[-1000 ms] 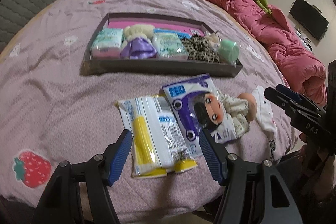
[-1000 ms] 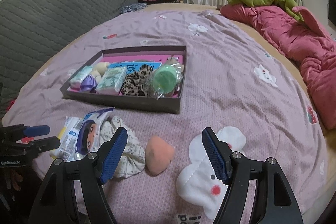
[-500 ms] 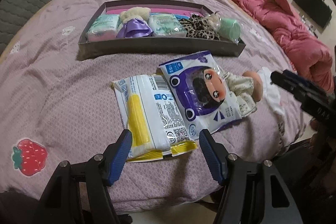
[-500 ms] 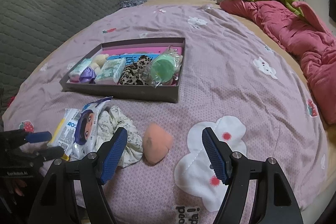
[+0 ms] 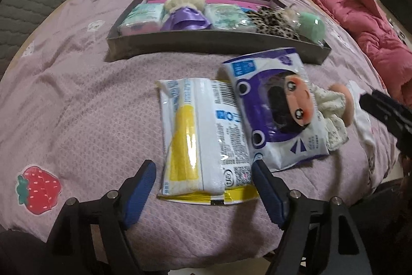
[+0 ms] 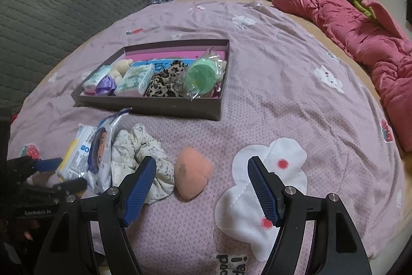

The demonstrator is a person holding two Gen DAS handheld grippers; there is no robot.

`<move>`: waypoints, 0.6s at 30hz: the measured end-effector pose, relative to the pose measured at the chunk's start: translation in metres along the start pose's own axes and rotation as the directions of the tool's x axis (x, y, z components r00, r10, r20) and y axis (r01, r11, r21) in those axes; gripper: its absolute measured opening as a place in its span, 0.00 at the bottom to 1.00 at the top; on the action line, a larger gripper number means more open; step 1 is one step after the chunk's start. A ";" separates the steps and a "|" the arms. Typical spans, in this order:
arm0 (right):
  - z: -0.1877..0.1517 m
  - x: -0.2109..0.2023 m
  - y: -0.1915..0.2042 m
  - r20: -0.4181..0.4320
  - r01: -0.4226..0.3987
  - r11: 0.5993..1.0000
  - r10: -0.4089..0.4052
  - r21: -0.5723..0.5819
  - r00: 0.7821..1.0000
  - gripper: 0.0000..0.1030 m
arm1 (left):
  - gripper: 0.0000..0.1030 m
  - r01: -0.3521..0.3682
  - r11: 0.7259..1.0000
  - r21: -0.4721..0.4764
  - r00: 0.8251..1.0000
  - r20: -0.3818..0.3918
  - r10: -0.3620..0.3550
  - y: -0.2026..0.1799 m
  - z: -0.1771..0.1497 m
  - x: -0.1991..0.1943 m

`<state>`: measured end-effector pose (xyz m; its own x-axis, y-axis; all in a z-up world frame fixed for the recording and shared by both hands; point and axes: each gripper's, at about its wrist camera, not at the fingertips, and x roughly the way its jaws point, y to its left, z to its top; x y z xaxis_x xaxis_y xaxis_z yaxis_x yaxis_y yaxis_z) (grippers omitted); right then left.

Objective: Organize soft objects
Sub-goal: 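Move left tool to the yellow-white wipes pack while right tool approaches the peach makeup sponge, then grasp the yellow-white wipes pack with left tool while right tool grasps the peach sponge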

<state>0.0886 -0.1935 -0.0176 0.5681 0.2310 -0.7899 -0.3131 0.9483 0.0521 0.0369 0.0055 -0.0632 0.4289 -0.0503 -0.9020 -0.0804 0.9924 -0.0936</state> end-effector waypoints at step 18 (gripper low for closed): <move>-0.009 0.032 -0.001 -0.111 0.061 0.998 -0.063 -0.028 0.992 0.73 | 0.75 0.005 1.000 -0.026 1.000 0.031 -0.004 0.019 0.020 0.011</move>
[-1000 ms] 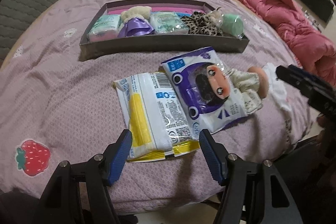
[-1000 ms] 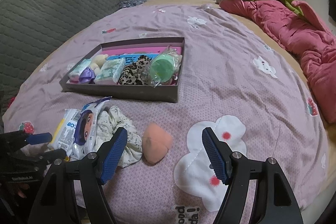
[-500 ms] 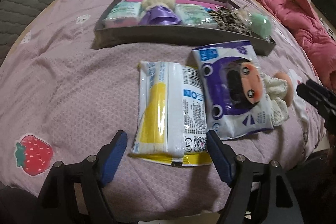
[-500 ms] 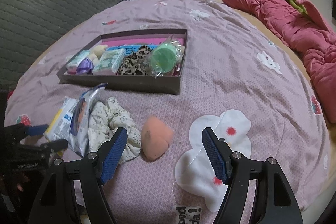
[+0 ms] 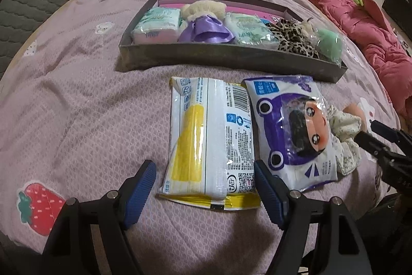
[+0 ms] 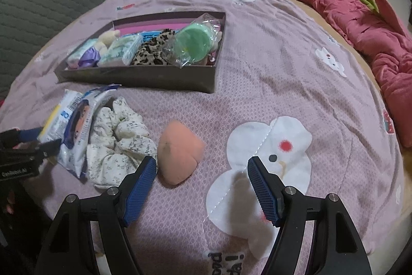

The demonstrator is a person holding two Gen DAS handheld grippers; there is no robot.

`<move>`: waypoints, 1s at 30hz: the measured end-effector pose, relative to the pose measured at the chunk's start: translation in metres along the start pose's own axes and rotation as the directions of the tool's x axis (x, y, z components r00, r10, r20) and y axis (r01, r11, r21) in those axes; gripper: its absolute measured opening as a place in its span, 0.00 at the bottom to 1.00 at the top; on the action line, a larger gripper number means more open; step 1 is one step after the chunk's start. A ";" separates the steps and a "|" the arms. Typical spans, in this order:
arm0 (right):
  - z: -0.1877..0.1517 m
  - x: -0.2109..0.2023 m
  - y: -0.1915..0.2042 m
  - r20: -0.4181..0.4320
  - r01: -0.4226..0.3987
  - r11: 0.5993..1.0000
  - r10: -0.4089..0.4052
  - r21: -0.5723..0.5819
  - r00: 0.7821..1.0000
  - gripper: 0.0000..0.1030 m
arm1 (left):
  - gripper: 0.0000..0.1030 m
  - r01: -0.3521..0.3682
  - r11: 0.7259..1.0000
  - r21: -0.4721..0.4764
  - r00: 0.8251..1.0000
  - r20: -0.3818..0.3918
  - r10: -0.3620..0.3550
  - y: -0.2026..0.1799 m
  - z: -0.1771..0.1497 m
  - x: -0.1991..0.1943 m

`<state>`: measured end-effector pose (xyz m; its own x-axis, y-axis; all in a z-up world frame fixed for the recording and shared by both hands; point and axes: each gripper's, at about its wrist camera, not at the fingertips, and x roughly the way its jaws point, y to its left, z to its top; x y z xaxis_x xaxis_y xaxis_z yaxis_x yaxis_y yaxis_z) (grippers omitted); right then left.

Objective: Organize soft objects
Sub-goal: 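Grasp the yellow-white wipes pack with left tool while right tool grasps the peach sponge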

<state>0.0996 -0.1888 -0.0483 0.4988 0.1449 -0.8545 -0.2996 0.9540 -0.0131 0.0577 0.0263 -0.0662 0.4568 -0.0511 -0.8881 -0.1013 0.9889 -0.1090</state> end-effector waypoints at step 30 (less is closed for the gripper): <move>0.021 0.026 0.009 0.012 -0.059 0.998 0.059 -0.026 0.998 0.38 | 0.65 -0.027 0.999 -0.023 0.998 0.061 0.028 0.007 0.034 0.025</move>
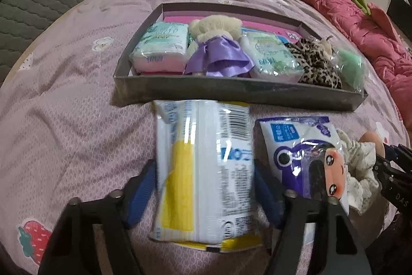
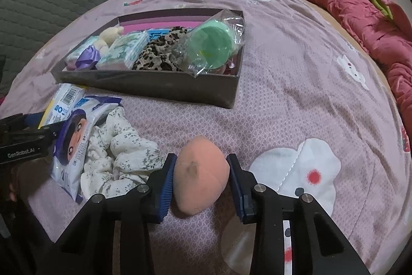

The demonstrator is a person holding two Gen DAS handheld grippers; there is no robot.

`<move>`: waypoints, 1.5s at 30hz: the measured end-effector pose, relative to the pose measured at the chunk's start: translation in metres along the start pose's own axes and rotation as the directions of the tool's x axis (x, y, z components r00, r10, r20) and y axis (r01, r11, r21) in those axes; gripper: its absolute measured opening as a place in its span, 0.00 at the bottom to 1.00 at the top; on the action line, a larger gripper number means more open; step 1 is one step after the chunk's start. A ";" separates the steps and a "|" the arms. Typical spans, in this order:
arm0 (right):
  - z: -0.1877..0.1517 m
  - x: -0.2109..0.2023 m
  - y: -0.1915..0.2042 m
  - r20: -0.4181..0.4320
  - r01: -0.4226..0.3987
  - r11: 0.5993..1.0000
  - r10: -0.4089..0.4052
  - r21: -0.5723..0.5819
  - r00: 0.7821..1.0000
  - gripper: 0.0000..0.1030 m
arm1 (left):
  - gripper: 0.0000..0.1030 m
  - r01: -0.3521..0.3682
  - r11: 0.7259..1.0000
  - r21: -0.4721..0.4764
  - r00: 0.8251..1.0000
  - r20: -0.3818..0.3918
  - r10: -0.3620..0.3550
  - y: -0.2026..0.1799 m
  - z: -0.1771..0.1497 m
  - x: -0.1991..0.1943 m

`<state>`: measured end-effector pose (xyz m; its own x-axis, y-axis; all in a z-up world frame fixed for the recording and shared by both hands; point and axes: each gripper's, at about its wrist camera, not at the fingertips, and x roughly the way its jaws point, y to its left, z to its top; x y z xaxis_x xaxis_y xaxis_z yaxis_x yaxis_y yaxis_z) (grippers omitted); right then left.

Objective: Organize soft objects
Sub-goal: 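Grasp the yellow-white wipes pack with left tool while right tool grasps the peach sponge, then carry the wipes pack into the box with left tool while right tool carries the sponge there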

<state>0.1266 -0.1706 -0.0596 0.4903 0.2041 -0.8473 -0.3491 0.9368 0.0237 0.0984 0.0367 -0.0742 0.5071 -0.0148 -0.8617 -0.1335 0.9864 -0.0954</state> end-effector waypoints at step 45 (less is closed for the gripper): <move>0.080 -0.028 0.036 0.321 -0.088 0.994 0.103 -0.059 0.941 0.38 | 0.52 0.128 0.991 -0.028 0.964 0.238 -0.117 0.013 0.064 -0.033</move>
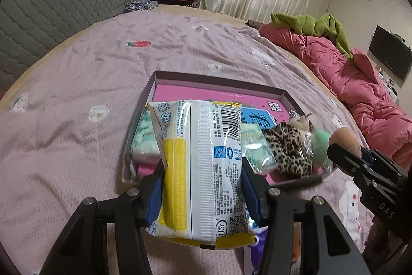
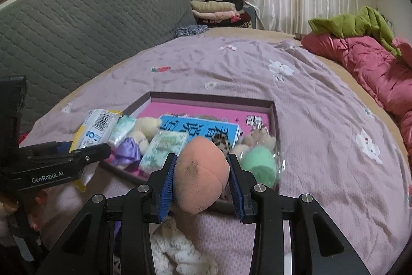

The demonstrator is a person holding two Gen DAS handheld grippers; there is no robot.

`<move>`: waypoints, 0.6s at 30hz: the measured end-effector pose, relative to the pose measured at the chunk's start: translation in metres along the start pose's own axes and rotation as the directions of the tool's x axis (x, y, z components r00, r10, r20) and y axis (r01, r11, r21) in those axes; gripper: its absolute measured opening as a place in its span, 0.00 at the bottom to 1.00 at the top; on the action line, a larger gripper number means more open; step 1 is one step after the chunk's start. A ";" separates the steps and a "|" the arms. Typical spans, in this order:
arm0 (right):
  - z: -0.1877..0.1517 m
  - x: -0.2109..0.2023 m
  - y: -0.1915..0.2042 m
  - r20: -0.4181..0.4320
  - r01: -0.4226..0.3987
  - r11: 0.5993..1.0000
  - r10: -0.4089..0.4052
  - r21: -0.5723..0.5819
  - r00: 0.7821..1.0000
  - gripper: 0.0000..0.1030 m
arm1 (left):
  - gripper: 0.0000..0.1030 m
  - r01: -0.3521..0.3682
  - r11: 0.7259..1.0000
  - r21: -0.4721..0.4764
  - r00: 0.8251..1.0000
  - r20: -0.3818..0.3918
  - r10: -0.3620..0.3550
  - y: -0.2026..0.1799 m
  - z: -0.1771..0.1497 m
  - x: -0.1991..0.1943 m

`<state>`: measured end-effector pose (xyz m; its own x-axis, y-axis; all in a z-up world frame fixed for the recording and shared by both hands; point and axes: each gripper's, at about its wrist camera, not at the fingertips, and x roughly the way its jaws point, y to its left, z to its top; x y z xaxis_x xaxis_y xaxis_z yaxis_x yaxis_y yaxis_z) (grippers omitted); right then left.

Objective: Organize soft objects
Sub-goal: 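Carry the wipes pack into the box with left tool while right tool carries the sponge there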

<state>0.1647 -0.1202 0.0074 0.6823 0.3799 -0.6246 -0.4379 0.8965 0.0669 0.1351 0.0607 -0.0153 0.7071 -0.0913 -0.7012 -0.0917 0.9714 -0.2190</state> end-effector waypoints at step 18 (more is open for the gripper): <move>0.010 0.030 0.003 -0.015 -0.035 0.999 0.035 -0.018 0.999 0.39 | 0.52 -0.002 1.000 0.012 1.000 0.007 0.001 0.002 0.021 0.023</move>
<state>0.1895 -0.1035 -0.0034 0.6578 0.4078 -0.6332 -0.4725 0.8782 0.0747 0.1659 0.0655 -0.0182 0.7122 -0.0882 -0.6965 -0.0845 0.9741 -0.2097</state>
